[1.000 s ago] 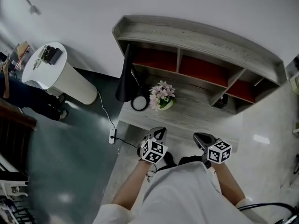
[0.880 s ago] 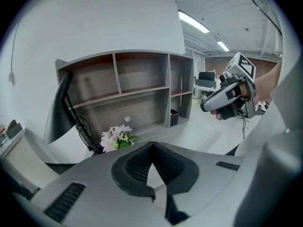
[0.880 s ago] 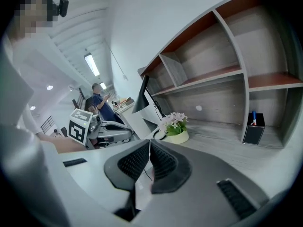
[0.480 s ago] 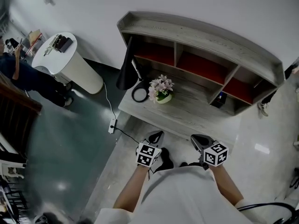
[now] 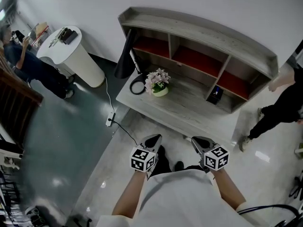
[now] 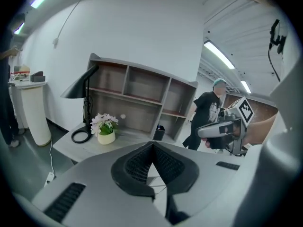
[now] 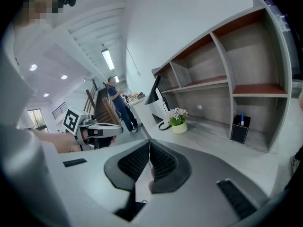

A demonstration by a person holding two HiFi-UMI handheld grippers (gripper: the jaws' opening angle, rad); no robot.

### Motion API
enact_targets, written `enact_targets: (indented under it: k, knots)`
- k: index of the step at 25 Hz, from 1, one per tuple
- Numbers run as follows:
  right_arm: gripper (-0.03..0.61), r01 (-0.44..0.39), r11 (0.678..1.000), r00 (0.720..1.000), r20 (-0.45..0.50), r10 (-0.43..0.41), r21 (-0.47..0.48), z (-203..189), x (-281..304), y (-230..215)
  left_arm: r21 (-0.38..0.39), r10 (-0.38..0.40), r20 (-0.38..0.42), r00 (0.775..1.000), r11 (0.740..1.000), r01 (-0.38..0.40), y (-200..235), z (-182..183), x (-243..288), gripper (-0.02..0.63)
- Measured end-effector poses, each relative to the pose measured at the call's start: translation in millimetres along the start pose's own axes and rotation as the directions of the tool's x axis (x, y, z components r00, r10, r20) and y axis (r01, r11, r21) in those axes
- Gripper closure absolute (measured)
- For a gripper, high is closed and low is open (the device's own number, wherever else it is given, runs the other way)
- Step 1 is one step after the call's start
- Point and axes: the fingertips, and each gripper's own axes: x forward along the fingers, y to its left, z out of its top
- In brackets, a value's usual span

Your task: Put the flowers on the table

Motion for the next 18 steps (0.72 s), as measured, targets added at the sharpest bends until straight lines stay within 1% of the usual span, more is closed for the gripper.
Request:
enact_targets:
  k: [5,8,11,15,18]
  knots:
    - [0.56,-0.019,1.0,1.0,0.008,0.019,-0.007,-14.2,-13.6,7.0,-0.011,0.01,-0.032,0.999,1.0,-0.01,-24.8,-28.8,-16.5,0.603]
    - [0.561,-0.026,1.0,1.0,0.014,0.026,-0.011,-18.7,-17.3,18.8,-0.051,-0.008,-0.028,1.0,0.999,0.006,-35.2,-38.7,-33.1,0.603]
    - [0.56,-0.026,0.999,0.999,0.023,0.027,-0.021,-19.7,-20.1,30.1,-0.083,-0.013,-0.017,1.0,0.997,0.011,-36.3,-43.4,-49.1,0.603]
    - [0.561,-0.024,0.999,0.999,0.036,0.025,-0.028,-19.6,-19.2,40.3,-0.074,-0.021,-0.014,1.0,0.997,0.02,-32.3,-47.3,-65.5,0.604]
    - [0.561,-0.015,1.0,0.999,0.05,0.016,-0.011,-18.6,-18.4,50.5,-0.065,-0.032,-0.015,0.999,0.997,0.031,-28.3,-46.5,-77.8,0.603]
